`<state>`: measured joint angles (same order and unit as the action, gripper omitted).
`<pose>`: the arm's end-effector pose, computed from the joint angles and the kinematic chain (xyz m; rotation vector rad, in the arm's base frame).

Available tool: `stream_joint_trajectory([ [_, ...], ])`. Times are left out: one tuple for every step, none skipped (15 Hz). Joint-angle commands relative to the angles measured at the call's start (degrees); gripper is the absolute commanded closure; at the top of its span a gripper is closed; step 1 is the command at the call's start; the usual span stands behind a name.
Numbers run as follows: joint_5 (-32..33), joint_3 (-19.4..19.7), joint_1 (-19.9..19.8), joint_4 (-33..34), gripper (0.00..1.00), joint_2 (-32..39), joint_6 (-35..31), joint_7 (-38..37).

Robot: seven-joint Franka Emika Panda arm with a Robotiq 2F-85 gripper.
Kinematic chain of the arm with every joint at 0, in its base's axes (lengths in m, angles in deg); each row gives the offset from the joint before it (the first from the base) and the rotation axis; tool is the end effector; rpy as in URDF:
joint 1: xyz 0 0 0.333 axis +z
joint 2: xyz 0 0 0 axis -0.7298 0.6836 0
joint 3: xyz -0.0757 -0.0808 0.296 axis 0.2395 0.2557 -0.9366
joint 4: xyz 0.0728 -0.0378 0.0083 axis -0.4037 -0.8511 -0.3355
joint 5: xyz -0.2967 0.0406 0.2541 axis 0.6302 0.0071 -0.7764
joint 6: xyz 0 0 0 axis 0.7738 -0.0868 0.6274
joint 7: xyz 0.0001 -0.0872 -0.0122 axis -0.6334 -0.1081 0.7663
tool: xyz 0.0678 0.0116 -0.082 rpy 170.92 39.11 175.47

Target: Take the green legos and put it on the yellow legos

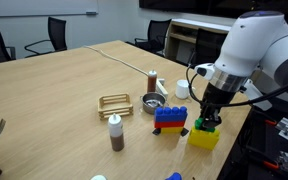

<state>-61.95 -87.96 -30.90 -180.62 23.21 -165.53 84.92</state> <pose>0.3701 0.2215 0.2332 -3.0179 -0.7591 -0.1246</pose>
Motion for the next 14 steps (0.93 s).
stream_joint_trajectory([
  [0.2, -0.1, -0.2, 0.6, 0.9, 1.8, -2.2, -0.4],
  [0.2, 0.0, -0.2, 0.5, 0.9, 2.0, -2.5, -0.5],
  [0.3, 0.0, -0.2, 0.5, 0.9, 2.0, -2.6, -0.6],
  [0.3, 0.0, -0.2, 0.5, 0.9, 2.0, -2.6, -0.6],
  [0.2, 0.0, -0.2, 0.5, 0.9, 2.0, -2.6, -0.5],
  [0.3, 0.0, -0.2, 0.6, 0.9, 2.1, -2.5, -0.5],
  [0.3, 0.0, -0.2, 0.6, 0.9, 2.1, -2.5, -0.5],
  [0.3, 0.0, -0.2, 0.5, 0.9, 1.9, -2.4, -0.6],
  [0.4, 0.0, -0.2, 0.4, 0.9, 1.7, -2.2, -0.6],
  [0.4, -0.1, -0.2, 0.3, 0.9, 1.6, -2.1, -0.6],
  [0.4, -0.1, -0.1, 0.3, 0.9, 1.5, -2.0, -0.7],
  [0.5, -0.1, -0.1, 0.2, 0.9, 1.4, -1.9, -0.6],
  [0.5, -0.1, -0.1, 0.2, 0.9, 1.4, -1.9, -0.6],
  [0.7, 0.0, -0.2, 0.1, 0.9, 1.4, -2.0, -0.6],
])
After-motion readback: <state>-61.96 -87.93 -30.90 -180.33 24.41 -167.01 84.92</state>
